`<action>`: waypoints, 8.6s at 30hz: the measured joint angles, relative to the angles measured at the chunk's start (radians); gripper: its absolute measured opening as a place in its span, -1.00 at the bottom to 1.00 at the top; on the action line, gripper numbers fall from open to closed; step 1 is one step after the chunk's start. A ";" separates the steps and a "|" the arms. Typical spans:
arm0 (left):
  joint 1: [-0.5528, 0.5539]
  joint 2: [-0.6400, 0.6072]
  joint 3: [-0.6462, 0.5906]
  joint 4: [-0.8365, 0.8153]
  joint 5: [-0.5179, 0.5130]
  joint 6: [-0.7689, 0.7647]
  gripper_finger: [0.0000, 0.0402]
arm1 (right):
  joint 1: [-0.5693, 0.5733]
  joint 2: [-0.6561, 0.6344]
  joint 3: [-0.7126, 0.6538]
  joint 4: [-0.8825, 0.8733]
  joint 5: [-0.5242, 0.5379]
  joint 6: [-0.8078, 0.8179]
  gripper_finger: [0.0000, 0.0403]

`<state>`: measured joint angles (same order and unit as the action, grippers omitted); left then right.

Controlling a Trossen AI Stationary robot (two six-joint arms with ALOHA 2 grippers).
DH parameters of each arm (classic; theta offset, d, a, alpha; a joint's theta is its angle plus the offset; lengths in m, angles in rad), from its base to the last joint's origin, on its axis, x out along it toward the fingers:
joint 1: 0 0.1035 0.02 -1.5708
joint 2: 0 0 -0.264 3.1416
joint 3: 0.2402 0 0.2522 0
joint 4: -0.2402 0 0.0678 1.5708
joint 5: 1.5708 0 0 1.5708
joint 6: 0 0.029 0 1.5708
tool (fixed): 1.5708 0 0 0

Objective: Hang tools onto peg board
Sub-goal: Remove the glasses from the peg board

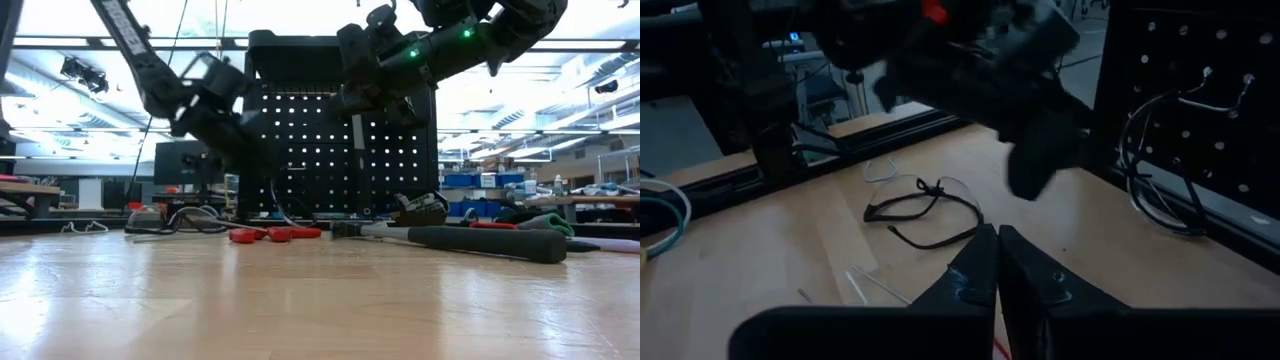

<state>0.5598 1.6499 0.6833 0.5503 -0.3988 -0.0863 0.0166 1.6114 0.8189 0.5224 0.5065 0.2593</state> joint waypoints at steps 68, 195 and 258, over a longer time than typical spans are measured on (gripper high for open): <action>-0.047 0.256 0.220 0.124 -0.571 -0.195 -0.88 | 0.006 0.000 0.000 0.024 -0.003 0.000 -0.92; -0.030 0.270 0.222 0.613 -0.799 0.337 -0.85 | 0.026 0.000 0.000 0.037 -0.004 -0.008 -0.92; -0.030 0.275 0.222 0.559 -0.867 0.091 -0.85 | 0.030 0.000 0.000 0.044 -0.004 -0.016 -0.88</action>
<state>0.5298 1.9251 0.9051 1.1093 -1.2656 0.0051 0.0467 1.6115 0.8188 0.5662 0.5030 0.2432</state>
